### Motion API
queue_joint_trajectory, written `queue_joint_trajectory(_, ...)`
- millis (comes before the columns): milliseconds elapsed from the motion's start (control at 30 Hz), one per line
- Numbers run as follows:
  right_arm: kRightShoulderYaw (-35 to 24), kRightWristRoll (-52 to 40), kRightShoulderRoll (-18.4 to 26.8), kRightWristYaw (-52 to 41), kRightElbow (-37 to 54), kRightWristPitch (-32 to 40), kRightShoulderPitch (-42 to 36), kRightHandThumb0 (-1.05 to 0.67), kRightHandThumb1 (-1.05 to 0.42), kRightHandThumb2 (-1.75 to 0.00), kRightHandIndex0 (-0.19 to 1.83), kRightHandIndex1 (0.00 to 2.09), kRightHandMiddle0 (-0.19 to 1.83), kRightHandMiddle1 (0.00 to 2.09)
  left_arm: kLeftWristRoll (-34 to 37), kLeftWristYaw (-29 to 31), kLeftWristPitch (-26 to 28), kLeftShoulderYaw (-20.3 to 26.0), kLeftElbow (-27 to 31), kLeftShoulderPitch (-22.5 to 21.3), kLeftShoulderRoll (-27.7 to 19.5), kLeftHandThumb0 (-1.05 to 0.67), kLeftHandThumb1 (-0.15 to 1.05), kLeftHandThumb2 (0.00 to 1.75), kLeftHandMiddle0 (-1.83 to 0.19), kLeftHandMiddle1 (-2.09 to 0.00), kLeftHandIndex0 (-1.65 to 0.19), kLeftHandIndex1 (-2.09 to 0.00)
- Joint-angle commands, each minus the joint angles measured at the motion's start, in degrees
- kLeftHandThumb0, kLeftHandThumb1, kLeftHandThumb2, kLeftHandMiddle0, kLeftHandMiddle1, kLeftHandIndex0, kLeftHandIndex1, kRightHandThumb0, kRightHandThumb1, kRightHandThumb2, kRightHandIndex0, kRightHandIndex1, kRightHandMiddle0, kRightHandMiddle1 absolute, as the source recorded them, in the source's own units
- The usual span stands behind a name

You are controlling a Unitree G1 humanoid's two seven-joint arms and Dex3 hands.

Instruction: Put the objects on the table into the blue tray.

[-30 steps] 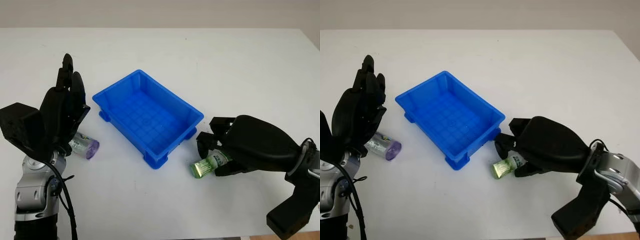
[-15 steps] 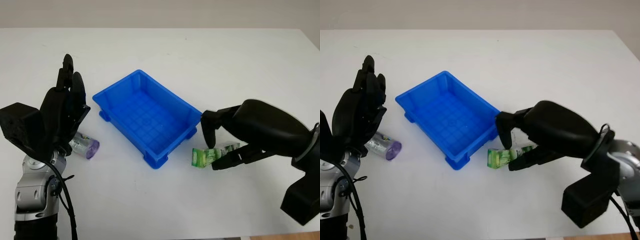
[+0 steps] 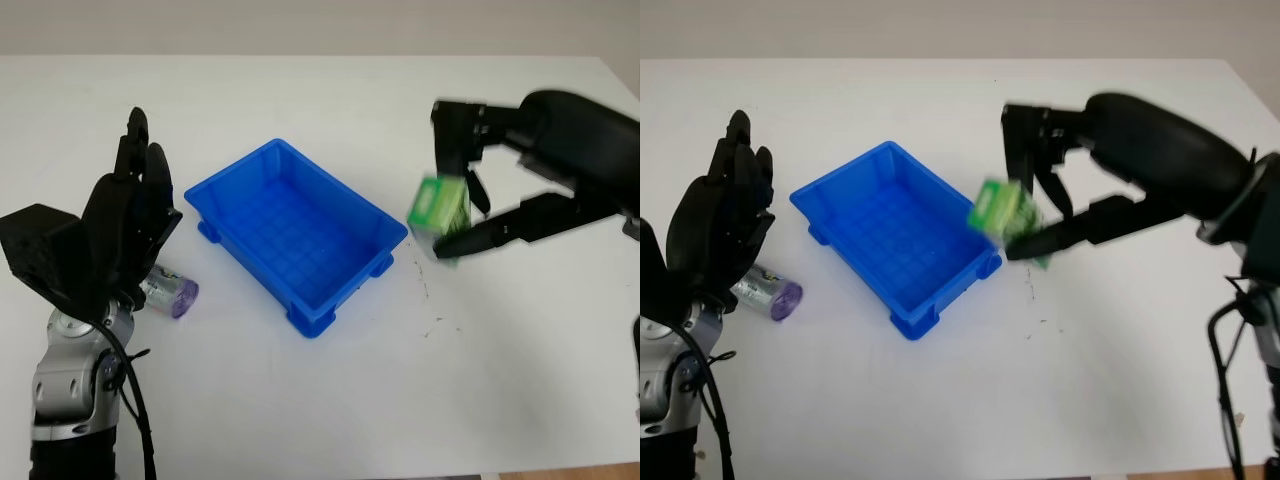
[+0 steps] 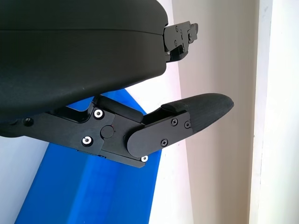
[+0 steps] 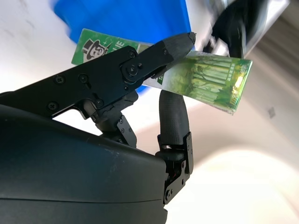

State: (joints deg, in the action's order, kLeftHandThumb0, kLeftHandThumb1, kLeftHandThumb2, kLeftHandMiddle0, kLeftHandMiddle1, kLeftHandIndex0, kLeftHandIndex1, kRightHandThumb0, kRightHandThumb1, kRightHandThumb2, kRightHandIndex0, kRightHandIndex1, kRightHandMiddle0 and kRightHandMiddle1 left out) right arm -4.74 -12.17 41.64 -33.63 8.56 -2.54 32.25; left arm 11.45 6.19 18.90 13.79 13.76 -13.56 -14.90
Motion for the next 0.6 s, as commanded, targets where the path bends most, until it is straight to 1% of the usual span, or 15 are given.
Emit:
queue_joint_trajectory(0,1.35,2.77,-4.80,3.37,-4.00,-3.65,1.99,-0.44,-1.00,-0.06,0.77,2.09,0.53,2.09,0.10,-0.25,-0.33,0.00,0.52,0.11,0.38,-0.72,1.05,0.75,0.19,0.00,0.19,0.00)
queue_joint_trajectory(67,1.69,4.94,-8.23,6.02,-7.59,-7.57,3.06,-0.45,-1.00,-0.05,0.84,2.09,0.59,2.09,0.11,-0.43,-0.36,-0.09,0.73,0.28,0.63,-0.72,1.05,0.75,0.19,0.00,0.19,0.00)
queue_joint_trajectory(167,2.28,8.81,-14.33,11.95,-14.53,-14.13,4.78,-0.44,-1.00,-0.06,0.87,2.09,0.63,2.09,0.12,-0.85,-0.26,-0.15,1.17,0.54,1.25,-0.71,1.05,0.75,0.19,0.00,0.19,0.00)
queue_joint_trajectory(267,3.30,13.21,-19.23,18.18,-20.85,-17.74,5.69,-0.48,-1.03,-0.06,0.91,2.09,0.68,2.09,-0.08,-1.60,0.33,-0.31,1.74,0.86,1.74,-0.71,1.05,0.74,0.19,0.00,0.19,0.00)
queue_joint_trajectory(400,4.12,16.20,-22.35,22.33,-27.24,-21.77,6.09,-0.53,-1.05,-0.07,0.99,2.09,0.72,2.09,-0.31,-2.32,0.23,-0.51,2.09,1.33,2.23,-0.71,1.05,0.74,0.19,0.00,0.19,0.00)
queue_joint_trajectory(500,4.49,15.68,-23.79,21.78,-31.70,-24.94,6.13,-0.56,-1.04,-0.07,0.97,2.09,0.68,2.09,-1.15,-2.96,0.28,-0.91,2.25,1.62,2.29,-0.70,1.05,0.75,0.19,0.00,0.19,0.00)
queue_joint_trajectory(567,5.15,16.36,-23.79,21.14,-34.22,-27.04,6.20,-0.59,-1.04,-0.06,0.92,2.09,0.63,2.09,-1.56,-2.87,0.02,-1.30,2.19,1.71,2.28,-0.70,1.05,0.77,0.19,0.00,0.19,0.00)
